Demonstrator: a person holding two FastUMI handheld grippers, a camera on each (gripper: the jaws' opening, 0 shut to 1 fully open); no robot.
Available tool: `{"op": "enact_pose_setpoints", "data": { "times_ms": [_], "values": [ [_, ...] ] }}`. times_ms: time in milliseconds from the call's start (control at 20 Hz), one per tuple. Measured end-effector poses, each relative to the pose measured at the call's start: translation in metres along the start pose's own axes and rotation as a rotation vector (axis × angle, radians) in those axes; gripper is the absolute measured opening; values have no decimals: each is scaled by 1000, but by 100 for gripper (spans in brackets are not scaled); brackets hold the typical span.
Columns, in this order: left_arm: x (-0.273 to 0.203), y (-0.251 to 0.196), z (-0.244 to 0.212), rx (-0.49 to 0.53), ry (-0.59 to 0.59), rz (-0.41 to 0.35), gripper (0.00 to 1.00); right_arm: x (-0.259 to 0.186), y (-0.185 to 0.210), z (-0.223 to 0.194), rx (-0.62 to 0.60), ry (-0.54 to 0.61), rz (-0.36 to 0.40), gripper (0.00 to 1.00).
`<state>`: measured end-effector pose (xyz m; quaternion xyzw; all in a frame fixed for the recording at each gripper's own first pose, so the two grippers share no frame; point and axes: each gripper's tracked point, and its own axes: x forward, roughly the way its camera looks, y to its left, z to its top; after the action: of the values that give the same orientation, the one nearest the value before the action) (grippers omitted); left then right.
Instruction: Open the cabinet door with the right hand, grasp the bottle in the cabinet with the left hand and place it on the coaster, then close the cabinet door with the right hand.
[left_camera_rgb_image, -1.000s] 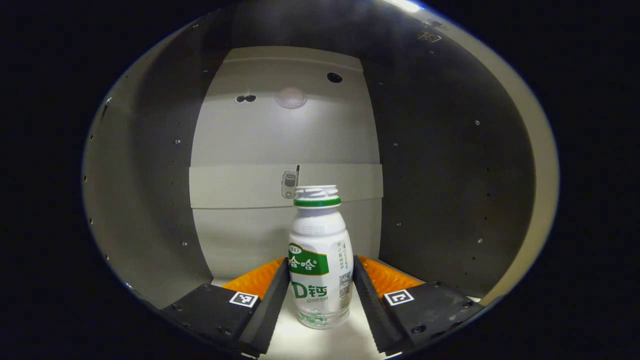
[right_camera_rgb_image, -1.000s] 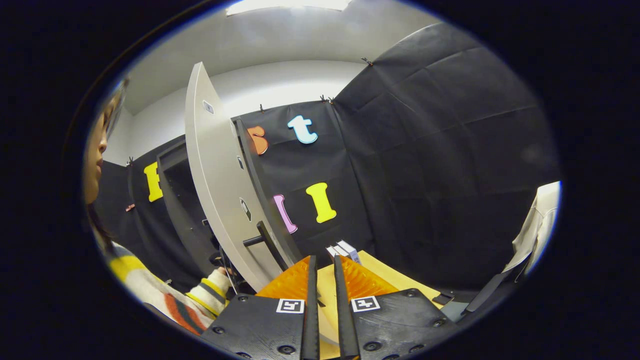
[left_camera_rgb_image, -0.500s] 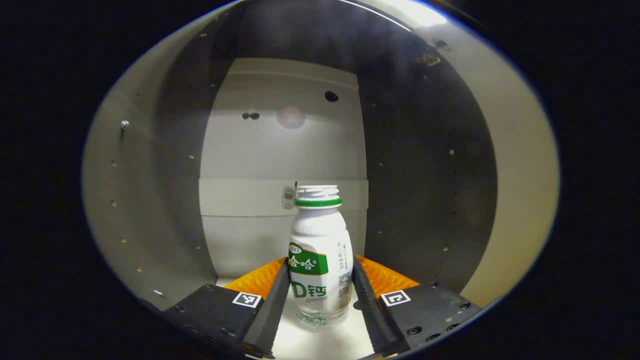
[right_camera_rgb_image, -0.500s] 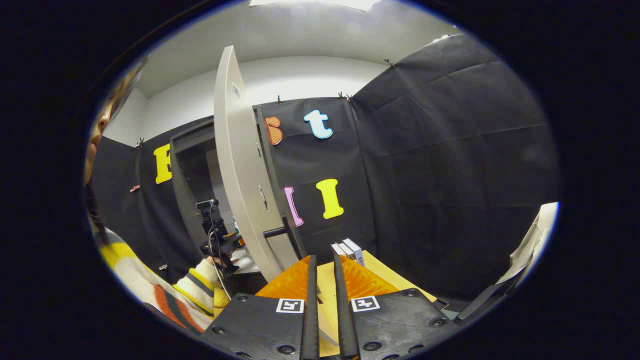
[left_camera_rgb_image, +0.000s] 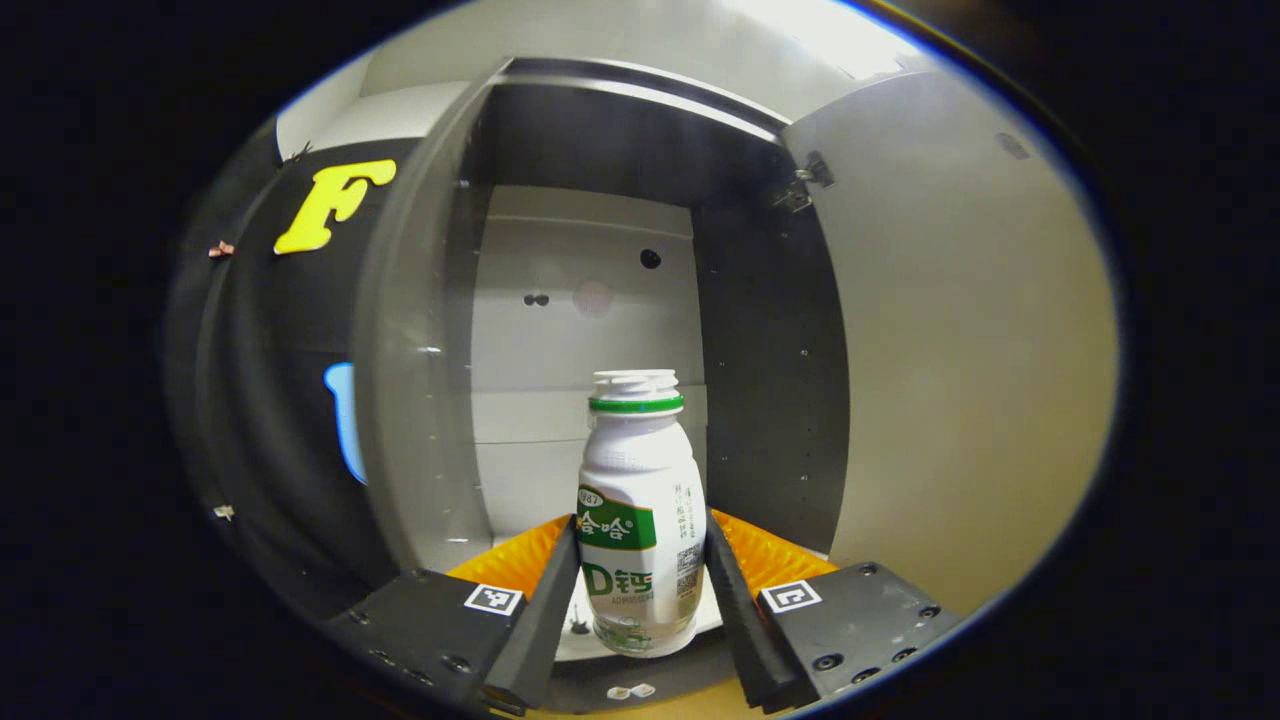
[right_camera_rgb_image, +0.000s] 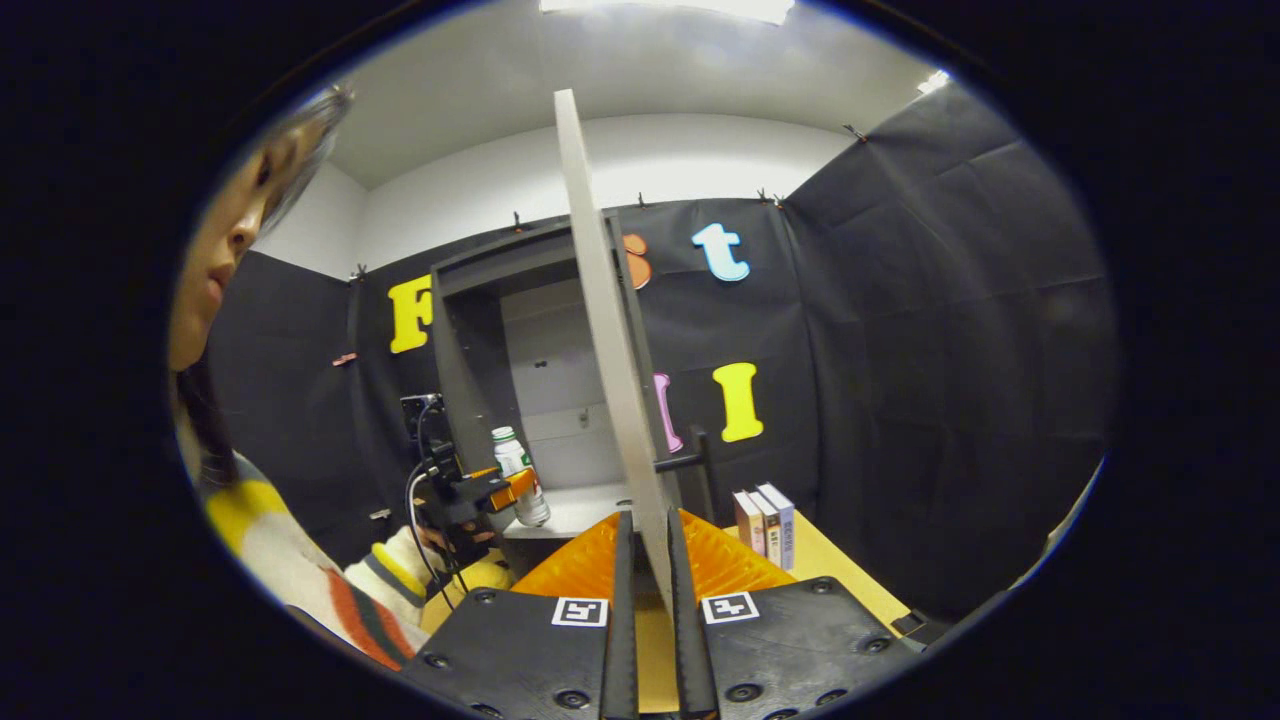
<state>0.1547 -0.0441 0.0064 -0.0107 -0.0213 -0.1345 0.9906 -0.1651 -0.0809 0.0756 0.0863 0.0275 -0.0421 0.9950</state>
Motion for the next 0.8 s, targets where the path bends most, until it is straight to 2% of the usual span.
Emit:
{"op": "enact_pose_setpoints", "data": {
  "times_ms": [200,400,550,700,800],
  "values": [
    [-66,2,-31,51,58,-31,73,7,21,-4,-21,13,77,19],
    [-121,8,-89,80,116,-28,72,23,43,-12,-106,7,124,19],
    [-155,6,-147,55,183,-40,73,43,51,-16,-125,-15,127,19],
    [-184,10,-201,14,242,-33,72,68,35,-25,-165,-10,39,18],
    [-202,12,-234,-24,265,-34,72,73,41,-35,-218,-2,32,16]
  ]
}}
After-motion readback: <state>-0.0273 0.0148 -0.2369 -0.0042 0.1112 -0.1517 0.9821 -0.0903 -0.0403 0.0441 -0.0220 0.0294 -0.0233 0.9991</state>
